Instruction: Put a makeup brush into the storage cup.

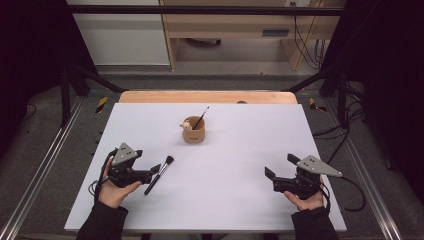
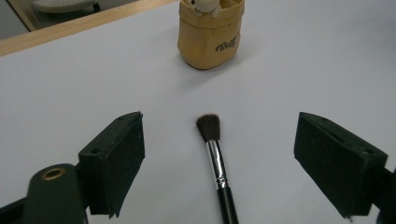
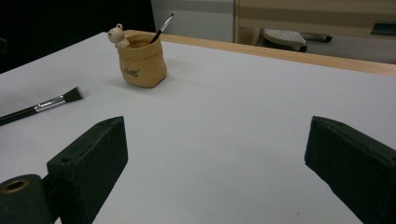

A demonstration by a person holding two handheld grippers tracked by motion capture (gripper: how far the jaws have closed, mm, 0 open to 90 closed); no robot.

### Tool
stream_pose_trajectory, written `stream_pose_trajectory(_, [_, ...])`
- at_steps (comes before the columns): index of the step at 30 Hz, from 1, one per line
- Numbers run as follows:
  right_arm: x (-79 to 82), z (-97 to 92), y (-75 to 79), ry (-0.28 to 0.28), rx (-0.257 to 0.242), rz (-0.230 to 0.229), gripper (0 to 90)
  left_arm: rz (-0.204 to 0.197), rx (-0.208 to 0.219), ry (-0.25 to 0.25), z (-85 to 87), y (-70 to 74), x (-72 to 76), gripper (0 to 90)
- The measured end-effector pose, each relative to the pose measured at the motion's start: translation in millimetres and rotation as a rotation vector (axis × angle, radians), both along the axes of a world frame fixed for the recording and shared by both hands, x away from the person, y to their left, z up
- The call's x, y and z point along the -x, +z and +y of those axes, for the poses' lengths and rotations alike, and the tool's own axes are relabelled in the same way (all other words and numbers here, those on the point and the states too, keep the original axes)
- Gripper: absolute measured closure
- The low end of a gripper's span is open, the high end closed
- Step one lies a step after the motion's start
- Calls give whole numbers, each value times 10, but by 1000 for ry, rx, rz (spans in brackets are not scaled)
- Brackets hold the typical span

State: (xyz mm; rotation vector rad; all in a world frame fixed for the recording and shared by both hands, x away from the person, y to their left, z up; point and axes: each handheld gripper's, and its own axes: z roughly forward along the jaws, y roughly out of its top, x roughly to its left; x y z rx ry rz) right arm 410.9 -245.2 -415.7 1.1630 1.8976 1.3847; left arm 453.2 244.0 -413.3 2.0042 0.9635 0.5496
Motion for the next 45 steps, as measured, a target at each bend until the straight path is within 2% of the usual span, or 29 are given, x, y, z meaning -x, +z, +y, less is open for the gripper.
stream_pose_trajectory(7, [-1,11,-1,1,-3,5,65,36,-39,5,-92,-49,-86,169])
stream_pose_trajectory(11, [-4,12,-12,2,2,8,66,76,-92,-3,-113,-130,-109,192])
stream_pose_trajectory(17, [-11,17,-24,4,8,11,66,104,-118,-3,-107,-173,-160,246])
stream_pose_trajectory(26, [-11,37,-28,8,7,14,68,173,-185,-5,-167,-266,-210,306])
stream_pose_trajectory(30, [-16,42,-32,11,10,18,68,204,-197,-3,-192,-295,-234,321])
stream_pose_trajectory(39, [-22,49,-39,12,11,22,70,273,-247,-23,-255,-319,-283,364])
stream_pose_trajectory(45, [-18,53,-31,14,4,24,71,305,-279,-34,-294,-338,-325,402])
